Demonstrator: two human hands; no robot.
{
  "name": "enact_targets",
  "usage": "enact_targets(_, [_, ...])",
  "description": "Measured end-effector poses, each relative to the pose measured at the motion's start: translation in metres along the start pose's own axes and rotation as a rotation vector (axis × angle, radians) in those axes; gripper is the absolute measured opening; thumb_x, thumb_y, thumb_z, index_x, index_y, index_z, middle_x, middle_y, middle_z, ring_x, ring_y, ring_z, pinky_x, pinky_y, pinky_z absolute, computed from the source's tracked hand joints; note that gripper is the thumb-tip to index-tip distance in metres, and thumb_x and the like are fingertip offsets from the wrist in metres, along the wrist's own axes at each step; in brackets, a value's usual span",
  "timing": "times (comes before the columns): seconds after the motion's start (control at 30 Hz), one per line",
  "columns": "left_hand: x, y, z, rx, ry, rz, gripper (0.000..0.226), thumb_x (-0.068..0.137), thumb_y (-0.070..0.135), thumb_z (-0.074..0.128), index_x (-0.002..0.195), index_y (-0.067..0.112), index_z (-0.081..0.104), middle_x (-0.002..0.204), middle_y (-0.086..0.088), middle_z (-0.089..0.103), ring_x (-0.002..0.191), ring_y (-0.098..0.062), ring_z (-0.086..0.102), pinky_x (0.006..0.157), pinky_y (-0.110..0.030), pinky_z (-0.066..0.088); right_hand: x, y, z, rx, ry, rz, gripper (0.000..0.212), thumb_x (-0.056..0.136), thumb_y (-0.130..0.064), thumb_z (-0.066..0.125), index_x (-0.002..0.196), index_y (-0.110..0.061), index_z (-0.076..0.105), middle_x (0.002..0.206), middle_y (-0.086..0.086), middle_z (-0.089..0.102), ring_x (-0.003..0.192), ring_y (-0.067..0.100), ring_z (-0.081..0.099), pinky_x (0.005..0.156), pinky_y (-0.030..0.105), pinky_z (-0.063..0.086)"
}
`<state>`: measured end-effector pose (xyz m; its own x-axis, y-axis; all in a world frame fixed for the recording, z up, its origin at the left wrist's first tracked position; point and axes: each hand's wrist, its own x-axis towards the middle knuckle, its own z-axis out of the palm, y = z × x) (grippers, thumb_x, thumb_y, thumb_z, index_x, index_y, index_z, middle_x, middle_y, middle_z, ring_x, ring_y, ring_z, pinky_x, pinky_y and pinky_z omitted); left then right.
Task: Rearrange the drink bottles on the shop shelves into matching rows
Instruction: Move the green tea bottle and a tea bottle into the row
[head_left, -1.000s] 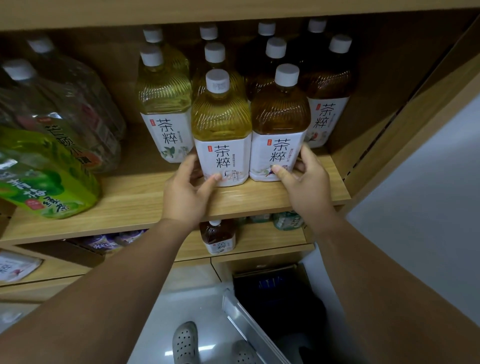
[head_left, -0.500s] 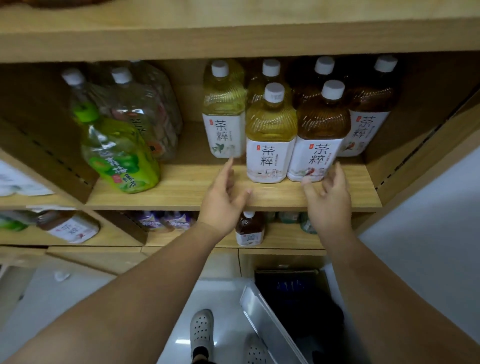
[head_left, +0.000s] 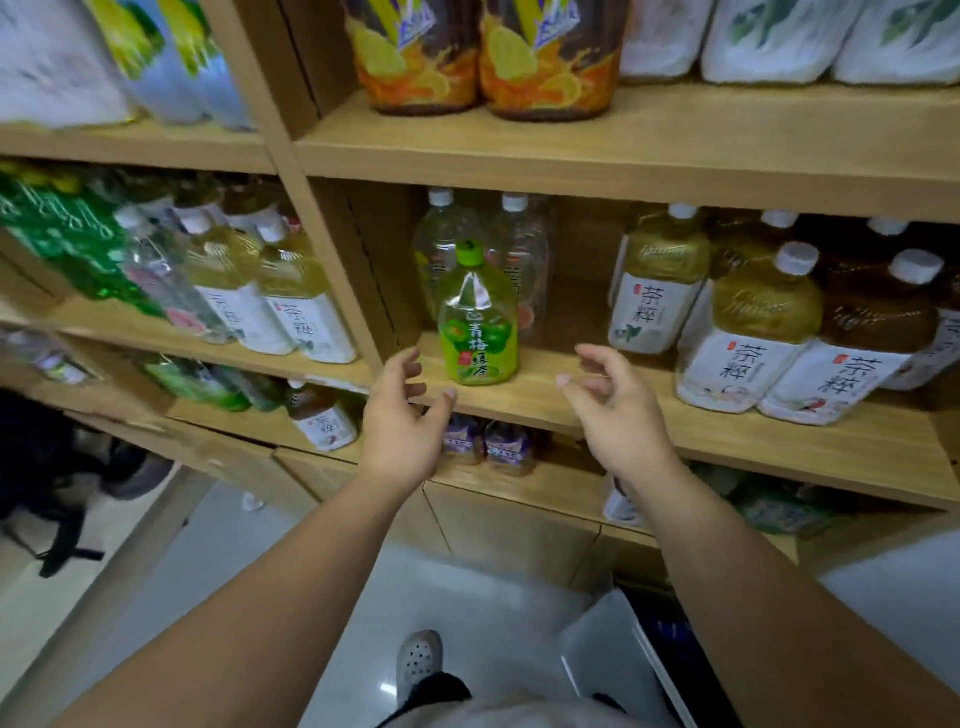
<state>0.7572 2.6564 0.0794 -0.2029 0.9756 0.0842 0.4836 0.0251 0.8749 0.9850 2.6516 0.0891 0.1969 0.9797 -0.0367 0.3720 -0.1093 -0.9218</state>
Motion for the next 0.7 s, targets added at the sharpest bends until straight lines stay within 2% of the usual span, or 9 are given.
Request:
enact_targets(0.13, [0.035, -0.012, -0.022, -0.039, -0.128, 0.019, 0.071, 0.096, 0.026, 0.070, 0.157, 0.026, 0.034, 0.149, 0.003, 0.050, 0.125, -0.006, 0.051, 0.108, -0.032, 0.046, 0.027, -0.036, 0.036, 0.025, -0.069, 0.008, 0.056, 0.099, -0.040, 0.065, 0.151, -0.038, 0.044, 0.154, -0.006, 0.046, 0.136, 0.011, 0.049, 0.115, 0.041, 0.042])
enact_targets(0.23, [0.063, -0.018, -0.030, -0.067, -0.242, 0.049, 0.075, 0.097, 0.027, 0.069, 0.160, 0.028, 0.027, 0.157, 0.002, 0.044, 0.128, -0.005, 0.048, 0.109, -0.030, 0.043, 0.039, -0.053, 0.064, 0.081, -0.056, 0.019, 0.057, 0.101, -0.034, 0.064, 0.153, -0.030, 0.042, 0.135, -0.016, 0.054, 0.132, 0.007, 0.048, 0.114, 0.036, 0.041])
enact_targets(0.3, [0.079, -0.020, -0.033, -0.079, -0.309, 0.068, 0.076, 0.098, 0.027, 0.068, 0.161, 0.030, 0.026, 0.157, 0.002, 0.044, 0.131, -0.008, 0.049, 0.111, -0.033, 0.043, 0.042, -0.059, 0.079, 0.093, -0.044, 0.019, 0.045, 0.102, -0.031, 0.064, 0.144, -0.036, 0.048, 0.119, -0.030, 0.056, 0.120, 0.000, 0.055, 0.109, 0.033, 0.046])
enact_targets(0.37, [0.091, -0.018, -0.032, -0.055, -0.376, 0.101, 0.078, 0.098, 0.029, 0.068, 0.161, 0.031, 0.023, 0.157, 0.003, 0.045, 0.135, -0.013, 0.050, 0.115, -0.041, 0.043, 0.042, -0.061, 0.089, 0.129, -0.028, 0.031, 0.033, 0.103, -0.026, 0.062, 0.130, -0.042, 0.052, 0.115, -0.023, 0.067, 0.112, -0.001, 0.064, 0.104, 0.035, 0.053])
enact_targets(0.43, [0.103, -0.015, -0.028, -0.018, -0.454, 0.121, 0.081, 0.097, 0.032, 0.068, 0.162, 0.032, 0.020, 0.158, 0.003, 0.044, 0.139, -0.017, 0.048, 0.116, -0.045, 0.041, 0.043, -0.063, 0.096, 0.178, 0.013, 0.050, 0.029, 0.105, -0.021, 0.059, 0.126, -0.039, 0.053, 0.117, -0.012, 0.072, 0.109, 0.001, 0.068, 0.100, 0.032, 0.056])
enact_targets(0.5, [0.113, -0.013, -0.020, -0.009, -0.539, 0.098, 0.087, 0.096, 0.035, 0.070, 0.163, 0.033, 0.015, 0.157, 0.002, 0.045, 0.141, -0.020, 0.047, 0.117, -0.044, 0.040, 0.042, -0.067, 0.099, 0.178, 0.060, 0.058, 0.029, 0.106, -0.017, 0.057, 0.125, -0.037, 0.052, 0.113, -0.017, 0.070, 0.102, -0.008, 0.067, 0.098, 0.025, 0.055])
enact_targets(0.57, [0.120, -0.014, -0.013, -0.051, -0.588, 0.039, 0.093, 0.093, 0.041, 0.072, 0.163, 0.032, 0.011, 0.155, 0.003, 0.049, 0.139, -0.020, 0.049, 0.116, -0.044, 0.042, 0.037, -0.071, 0.103, 0.115, 0.097, 0.065, 0.039, 0.106, -0.018, 0.056, 0.141, -0.032, 0.047, 0.120, -0.021, 0.063, 0.101, -0.016, 0.062, 0.094, 0.013, 0.050])
enact_targets(0.63, [0.125, -0.016, -0.010, -0.070, -0.589, 0.012, 0.095, 0.088, 0.051, 0.073, 0.162, 0.033, 0.016, 0.153, 0.003, 0.050, 0.137, -0.021, 0.051, 0.114, -0.046, 0.044, 0.033, -0.070, 0.104, 0.051, 0.108, 0.074, 0.054, 0.106, -0.022, 0.057, 0.155, -0.027, 0.037, 0.133, -0.009, 0.059, 0.116, -0.005, 0.059, 0.091, 0.008, 0.047])
enact_targets(0.7, [0.131, -0.020, -0.007, -0.078, -0.578, 0.016, 0.099, 0.074, 0.067, 0.071, 0.156, 0.037, 0.025, 0.151, 0.005, 0.052, 0.135, -0.021, 0.053, 0.112, -0.048, 0.046, 0.029, -0.065, 0.104, 0.047, 0.120, 0.084, 0.058, 0.105, -0.023, 0.059, 0.157, -0.031, 0.036, 0.138, -0.004, 0.058, 0.125, 0.006, 0.055, 0.086, 0.006, 0.047])
